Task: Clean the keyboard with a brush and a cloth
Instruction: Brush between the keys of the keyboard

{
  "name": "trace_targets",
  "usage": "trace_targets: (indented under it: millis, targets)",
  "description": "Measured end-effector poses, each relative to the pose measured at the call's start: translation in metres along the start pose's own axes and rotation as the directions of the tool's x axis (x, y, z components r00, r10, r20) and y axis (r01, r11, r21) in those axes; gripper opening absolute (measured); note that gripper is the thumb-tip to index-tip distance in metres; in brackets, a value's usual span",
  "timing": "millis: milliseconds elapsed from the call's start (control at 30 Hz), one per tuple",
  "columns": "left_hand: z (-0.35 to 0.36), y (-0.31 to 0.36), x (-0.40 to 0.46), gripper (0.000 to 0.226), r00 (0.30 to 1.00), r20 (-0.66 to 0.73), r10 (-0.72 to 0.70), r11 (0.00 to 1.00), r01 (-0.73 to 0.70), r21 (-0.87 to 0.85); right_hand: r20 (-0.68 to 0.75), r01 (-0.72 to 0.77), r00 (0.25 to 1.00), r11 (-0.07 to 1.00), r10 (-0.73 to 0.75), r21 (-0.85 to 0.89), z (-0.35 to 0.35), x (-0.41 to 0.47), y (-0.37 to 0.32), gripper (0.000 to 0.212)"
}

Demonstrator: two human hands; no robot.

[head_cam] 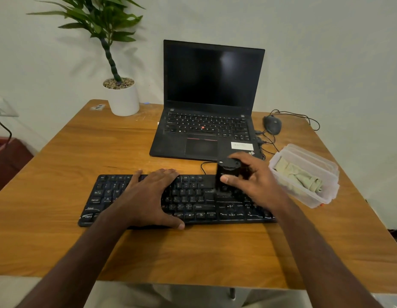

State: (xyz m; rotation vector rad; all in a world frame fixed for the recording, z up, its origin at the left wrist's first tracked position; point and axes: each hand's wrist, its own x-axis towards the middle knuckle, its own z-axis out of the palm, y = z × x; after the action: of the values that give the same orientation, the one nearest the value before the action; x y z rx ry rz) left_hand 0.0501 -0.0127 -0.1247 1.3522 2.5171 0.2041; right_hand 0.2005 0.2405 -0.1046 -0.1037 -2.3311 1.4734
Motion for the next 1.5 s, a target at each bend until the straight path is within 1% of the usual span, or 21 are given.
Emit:
trace_targets:
  millis: [167,233,367,467,633,833,967,1033,1167,1333,1400,1500]
  targets:
    - [0.006,0.000,-0.004,0.132,0.999,-0.032,-0.011,0.998,0.013,0.062,-0.036,0.019,0.999,0.999,-0.020,-0.040,-0.032,-0.006,0.005,0.037]
    - [0.008,0.003,-0.008,0.125,0.994,-0.105,0.001,0.997,0.008,0.076,-0.045,0.016,0.999,0.999,-0.018,-0.044,-0.032,-0.005,0.007,0.037]
    - [0.025,0.024,-0.015,0.105,0.964,-0.264,0.037,0.995,-0.012,0.095,-0.050,0.009,0.999,0.999,-0.012,-0.053,-0.013,-0.002,0.007,0.035]
    - [0.042,0.035,-0.013,0.107,0.945,-0.327,0.018,0.993,0.023,0.120,-0.072,0.027,0.997,0.998,-0.030,-0.048,0.003,0.002,-0.001,0.035]
    - [0.051,0.035,-0.011,0.102,0.911,-0.411,-0.005,0.987,0.070,0.142,-0.103,0.056,0.993,0.998,-0.059,-0.039,0.010,0.006,-0.001,0.035]
    - [0.050,0.035,-0.011,0.103,0.907,-0.421,-0.022,0.985,0.092,0.147,-0.062,-0.012,0.998,0.998,0.008,-0.058,-0.019,0.000,0.012,0.038]
    - [0.051,0.035,-0.011,0.103,0.905,-0.425,-0.024,0.987,0.090,0.135,-0.094,0.020,0.995,0.999,-0.023,-0.035,-0.032,-0.003,0.007,0.037]
    - [0.051,0.035,-0.011,0.103,0.905,-0.425,-0.026,0.987,0.090,0.130,-0.093,0.026,0.995,0.999,-0.029,-0.029,-0.030,-0.004,0.005,0.034]
    - [0.051,0.035,-0.010,0.102,0.908,-0.418,-0.037,0.985,0.104,0.140,-0.051,-0.041,0.998,0.999,0.042,0.021,-0.006,-0.002,0.007,0.032]
    - [0.049,0.036,-0.011,0.105,0.908,-0.415,-0.051,0.984,0.116,0.132,-0.068,0.025,0.997,1.000,-0.024,0.016,0.018,0.008,-0.001,0.031]
    - [0.049,0.035,-0.011,0.105,0.908,-0.416,-0.049,0.985,0.113,0.129,-0.060,0.014,0.998,1.000,-0.013,0.005,0.011,0.007,0.000,0.032]
    - [0.048,0.032,-0.010,0.103,0.908,-0.417,-0.045,0.987,0.105,0.122,-0.055,0.017,0.998,0.997,-0.021,-0.074,-0.012,0.005,0.006,0.035]
